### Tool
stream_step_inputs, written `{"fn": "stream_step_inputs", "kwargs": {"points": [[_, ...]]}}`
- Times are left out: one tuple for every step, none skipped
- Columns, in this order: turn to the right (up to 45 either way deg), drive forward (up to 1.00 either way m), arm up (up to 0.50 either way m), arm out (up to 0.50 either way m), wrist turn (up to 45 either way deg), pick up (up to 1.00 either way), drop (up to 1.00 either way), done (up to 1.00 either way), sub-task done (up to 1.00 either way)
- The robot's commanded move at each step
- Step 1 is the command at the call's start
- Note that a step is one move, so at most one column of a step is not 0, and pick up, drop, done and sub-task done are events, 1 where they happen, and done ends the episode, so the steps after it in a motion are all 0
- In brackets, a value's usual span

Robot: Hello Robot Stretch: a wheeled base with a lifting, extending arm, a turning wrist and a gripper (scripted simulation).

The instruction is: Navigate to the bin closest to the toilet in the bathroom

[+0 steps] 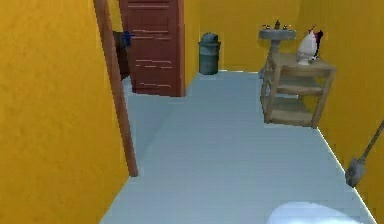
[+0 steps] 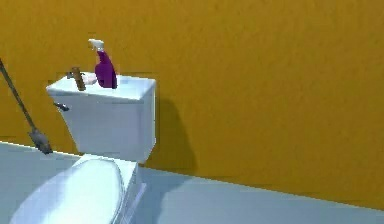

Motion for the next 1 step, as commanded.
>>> {"fn": "stream_step_inputs", "kwargs": {"points": [[0.0,0.3,0.0,0.0,0.0,0.0,0.0,0.0,0.0]]}}
